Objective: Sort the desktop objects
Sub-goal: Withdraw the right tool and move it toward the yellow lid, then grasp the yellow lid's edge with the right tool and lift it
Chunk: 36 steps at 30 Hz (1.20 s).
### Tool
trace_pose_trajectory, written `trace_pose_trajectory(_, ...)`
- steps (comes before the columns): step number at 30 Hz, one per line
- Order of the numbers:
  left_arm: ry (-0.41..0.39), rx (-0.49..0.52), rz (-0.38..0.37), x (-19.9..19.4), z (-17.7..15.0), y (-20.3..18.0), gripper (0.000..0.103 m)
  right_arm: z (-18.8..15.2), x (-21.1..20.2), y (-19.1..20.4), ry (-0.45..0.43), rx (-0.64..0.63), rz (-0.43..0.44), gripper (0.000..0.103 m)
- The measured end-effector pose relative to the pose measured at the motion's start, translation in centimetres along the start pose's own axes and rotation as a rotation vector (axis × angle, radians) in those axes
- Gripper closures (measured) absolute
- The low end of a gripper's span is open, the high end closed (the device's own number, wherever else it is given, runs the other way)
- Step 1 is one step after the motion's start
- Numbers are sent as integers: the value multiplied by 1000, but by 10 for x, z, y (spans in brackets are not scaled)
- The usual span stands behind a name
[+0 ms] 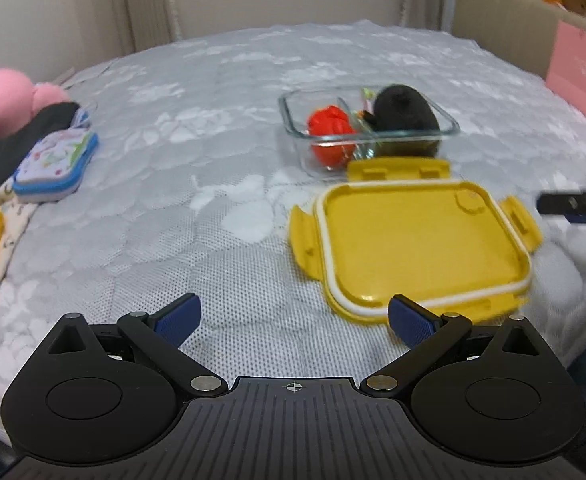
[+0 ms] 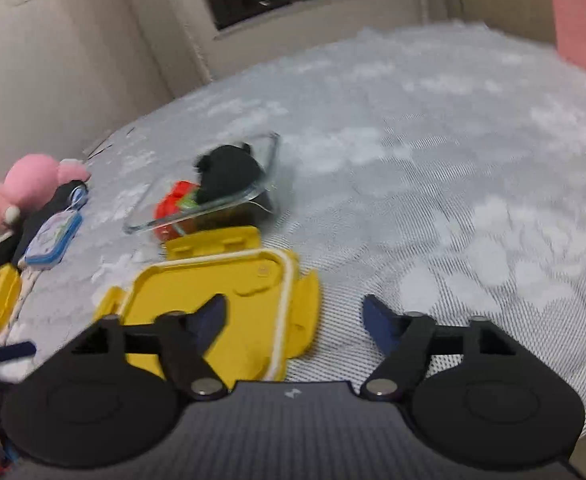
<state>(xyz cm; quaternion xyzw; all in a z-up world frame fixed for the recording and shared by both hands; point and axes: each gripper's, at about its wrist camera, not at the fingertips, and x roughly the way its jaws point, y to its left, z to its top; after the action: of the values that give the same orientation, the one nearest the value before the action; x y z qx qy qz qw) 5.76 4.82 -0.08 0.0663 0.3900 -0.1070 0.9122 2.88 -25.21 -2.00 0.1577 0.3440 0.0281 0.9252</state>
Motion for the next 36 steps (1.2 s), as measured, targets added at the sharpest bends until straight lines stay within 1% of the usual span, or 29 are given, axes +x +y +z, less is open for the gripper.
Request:
trace_pose_trajectory(1, -2, -15, -5, 1, 2, 1, 1, -2, -2, 3, -8, -30, -27, 17)
trace_pose_trajectory(3, 0, -29, -11, 4, 3, 2, 1, -4, -1, 3, -23, -32, -75, 17)
trace_pose_trajectory(5, 10, -10, -5, 6, 4, 0, 1, -5, 0, -5, -24, 6, -56, 19)
trace_pose_trajectory(7, 5, 17, 21, 6, 3, -2, 1, -5, 1, -14, -31, 43, -33, 19)
trace_pose_trajectory(9, 0, 24, 29, 7, 4, -2, 1, -3, 6, -21, -12, 75, -34, 20)
trace_pose_trajectory(11, 15, 2, 23, 13, 6, -1, 1, -3, 4, -23, -16, 71, -30, 20)
trace_pose_trajectory(13, 28, -11, 13, 17, 7, -1, 1, -3, 4, -23, -25, 70, -43, 19)
trace_pose_trajectory(19, 18, -2, -7, 12, 1, -3, 1, -5, 15, -14, 15, 27, -33, 20)
trace_pose_trajectory(21, 21, -12, -14, 12, 0, -2, 1, -6, 19, -12, 38, 17, -32, 27)
trace_pose_trajectory(24, 32, -22, -12, 14, 1, -3, 1, -9, 23, -13, 70, 19, -21, 31)
trace_pose_trajectory(26, 27, -31, -12, 13, 2, -6, 1, -11, 24, -15, 80, 28, -3, 31)
trace_pose_trajectory(27, 24, -36, -20, 12, 1, -7, 1, -12, 26, -16, 77, 36, 8, 27)
trace_pose_trajectory(29, 32, -47, -30, 12, 0, -10, 1, -12, 34, -15, 94, 52, 11, 24)
trace_pose_trajectory(30, 36, -49, -34, 12, -1, -12, 1, -12, 38, -14, 102, 56, 7, 24)
trace_pose_trajectory(33, 51, -17, -23, 12, -3, -19, 1, -11, 44, -2, 83, 18, 4, 24)
trace_pose_trajectory(34, 49, -7, -18, 11, -2, -21, 1, -12, 46, 1, 79, 10, 3, 25)
trace_pose_trajectory(35, 48, -3, -19, 10, -2, -23, 1, -12, 49, 4, 75, 1, -8, 29)
trace_pose_trajectory(36, 46, 1, -20, 9, -1, -25, 1, -11, 50, 7, 68, -14, -15, 36)
